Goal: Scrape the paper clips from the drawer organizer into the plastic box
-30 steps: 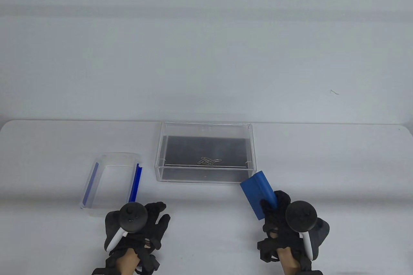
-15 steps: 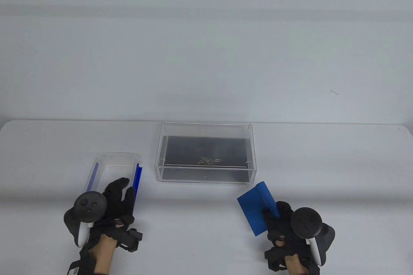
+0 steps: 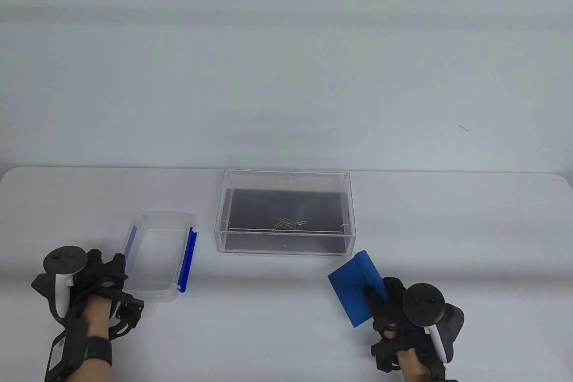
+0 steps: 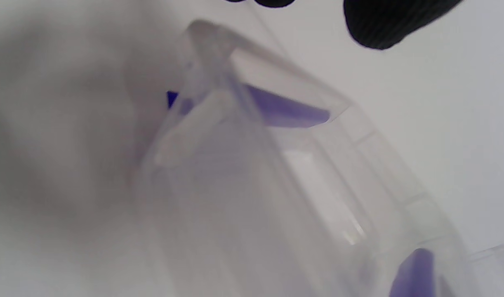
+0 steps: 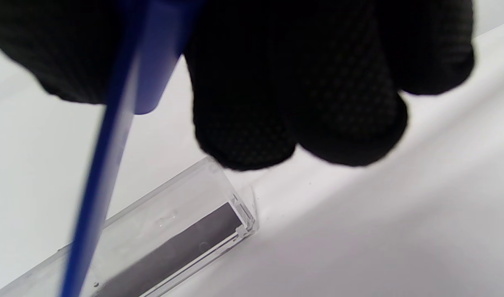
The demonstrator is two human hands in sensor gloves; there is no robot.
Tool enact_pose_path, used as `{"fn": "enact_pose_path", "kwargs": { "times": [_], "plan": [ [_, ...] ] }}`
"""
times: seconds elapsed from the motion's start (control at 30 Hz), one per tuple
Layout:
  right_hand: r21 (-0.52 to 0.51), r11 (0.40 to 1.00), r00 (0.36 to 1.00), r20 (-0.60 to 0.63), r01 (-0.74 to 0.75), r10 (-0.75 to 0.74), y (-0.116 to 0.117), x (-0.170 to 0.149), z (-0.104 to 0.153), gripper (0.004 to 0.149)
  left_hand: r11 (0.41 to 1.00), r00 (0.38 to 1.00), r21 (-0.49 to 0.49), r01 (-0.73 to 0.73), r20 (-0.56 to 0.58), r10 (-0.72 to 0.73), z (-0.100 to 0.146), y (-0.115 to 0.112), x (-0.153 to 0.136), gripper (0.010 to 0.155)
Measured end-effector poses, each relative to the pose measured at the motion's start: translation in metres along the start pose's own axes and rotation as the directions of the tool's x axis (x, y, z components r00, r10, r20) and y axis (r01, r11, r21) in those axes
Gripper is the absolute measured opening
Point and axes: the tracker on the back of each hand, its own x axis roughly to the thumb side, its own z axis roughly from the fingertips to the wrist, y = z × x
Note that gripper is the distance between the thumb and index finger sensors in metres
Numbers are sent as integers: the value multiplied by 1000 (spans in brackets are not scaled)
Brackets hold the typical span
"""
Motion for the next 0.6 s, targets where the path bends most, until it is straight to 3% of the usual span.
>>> {"fn": "enact_pose_path", "kwargs": {
  "times": [0.33,0.4,0.5,0.6],
  "plan": [
    [-13,999,999,-6,33,-33,-5,-2,1,64,985,977,-140,96,-178,-121,-23,-17,-16,84],
    [-12,999,999,-8,36,-36,-5,-2,1,63,989,980,-141,38,-187,-64,-25,-18,-18,79],
    [-4,1000,999,-16,28,-28,-5,-2,1,63,983,978,-175,63,-185,-95,-24,-19,-17,70],
    [1,1000,999,-18,30,-30,-5,-2,2,63,989,983,-148,0,-179,-26,-20,-21,-19,65]
  ]
}}
